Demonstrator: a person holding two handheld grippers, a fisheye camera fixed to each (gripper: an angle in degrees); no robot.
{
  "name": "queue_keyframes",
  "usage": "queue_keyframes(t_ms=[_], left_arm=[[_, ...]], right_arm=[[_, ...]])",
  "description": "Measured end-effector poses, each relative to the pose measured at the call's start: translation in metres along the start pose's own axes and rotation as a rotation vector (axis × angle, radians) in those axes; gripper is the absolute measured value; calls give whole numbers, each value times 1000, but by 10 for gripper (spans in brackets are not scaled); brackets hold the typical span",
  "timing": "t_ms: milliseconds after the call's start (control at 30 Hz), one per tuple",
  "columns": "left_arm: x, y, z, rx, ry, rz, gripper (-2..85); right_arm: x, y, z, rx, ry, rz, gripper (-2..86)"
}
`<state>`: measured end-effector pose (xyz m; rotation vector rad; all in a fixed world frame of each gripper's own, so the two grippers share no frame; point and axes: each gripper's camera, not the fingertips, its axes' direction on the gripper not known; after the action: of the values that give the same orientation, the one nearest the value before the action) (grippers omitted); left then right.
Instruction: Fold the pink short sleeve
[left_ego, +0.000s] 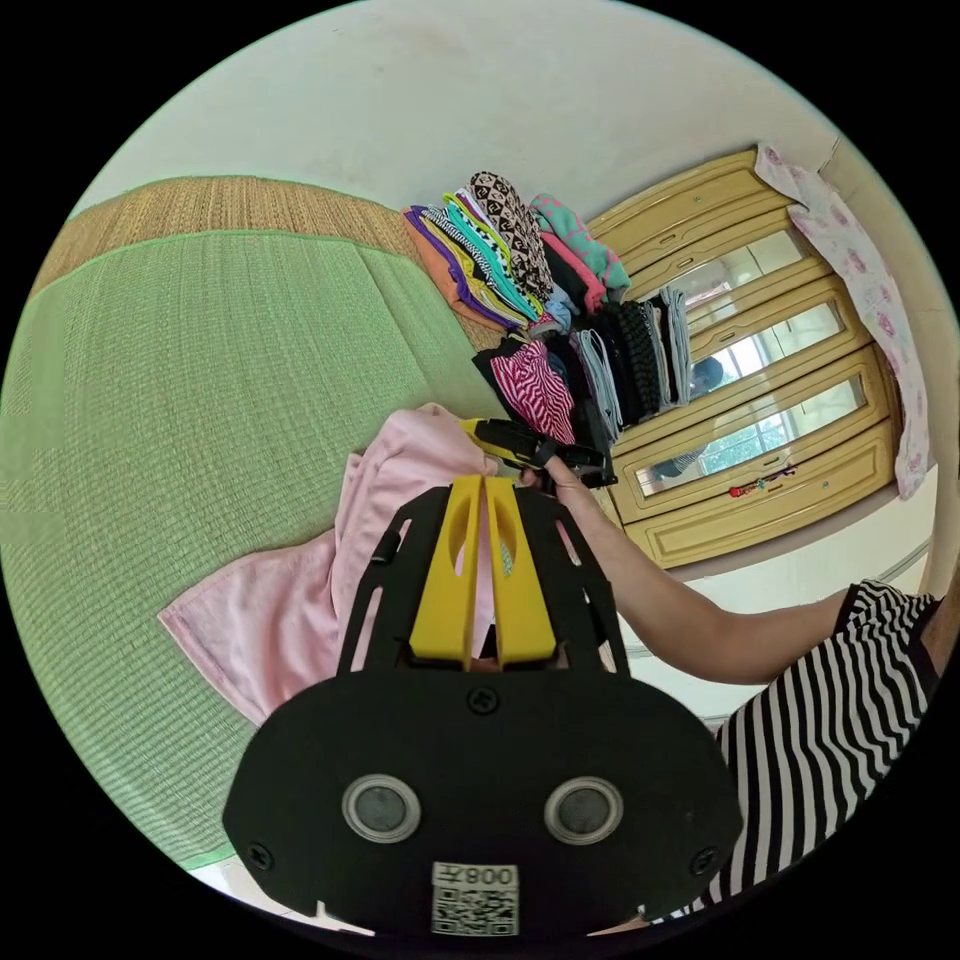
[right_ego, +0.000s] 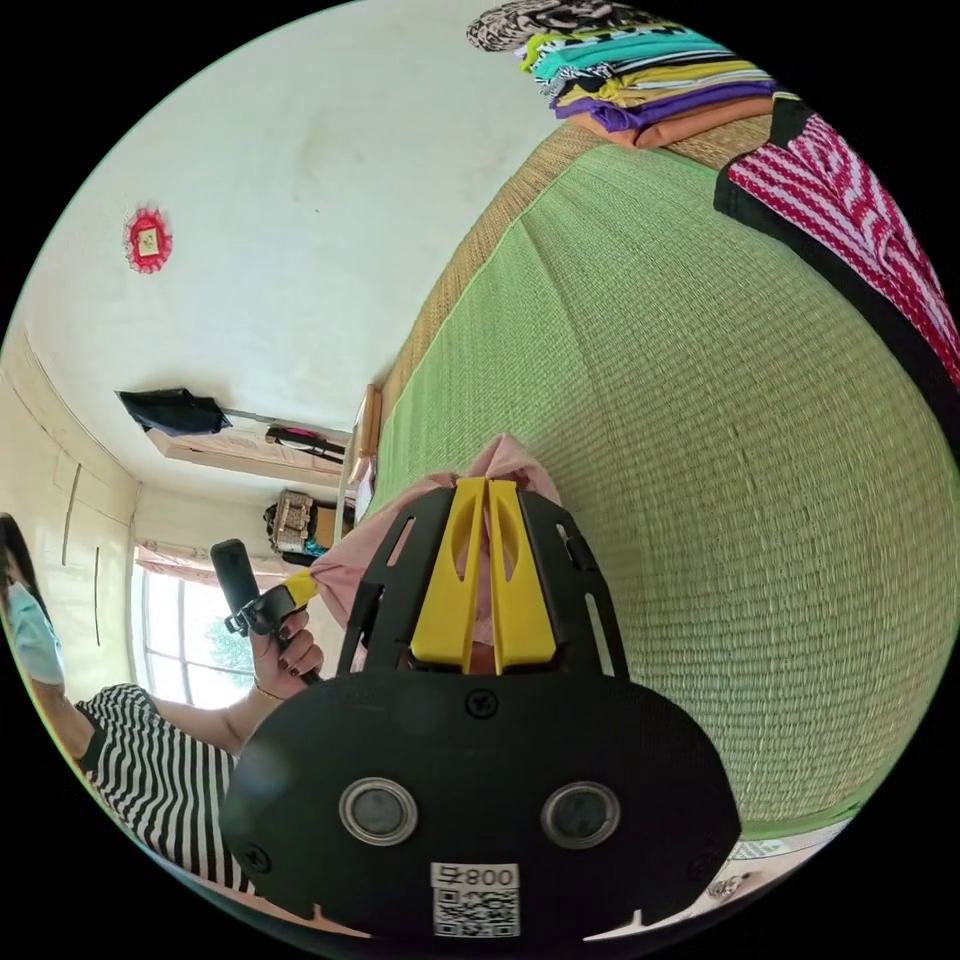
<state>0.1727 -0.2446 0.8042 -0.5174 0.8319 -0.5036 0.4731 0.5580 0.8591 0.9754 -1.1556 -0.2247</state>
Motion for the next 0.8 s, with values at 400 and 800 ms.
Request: queue_keyframes(t_ms=[400,800], left_arm=[[-13,121,-112,202,111,-49,3],[3,263,-261,539,121,28,2]], right_arm=[[-93,70,-72,76,-109,-157,1],[-224,181,-185,277,-217,-411,1]])
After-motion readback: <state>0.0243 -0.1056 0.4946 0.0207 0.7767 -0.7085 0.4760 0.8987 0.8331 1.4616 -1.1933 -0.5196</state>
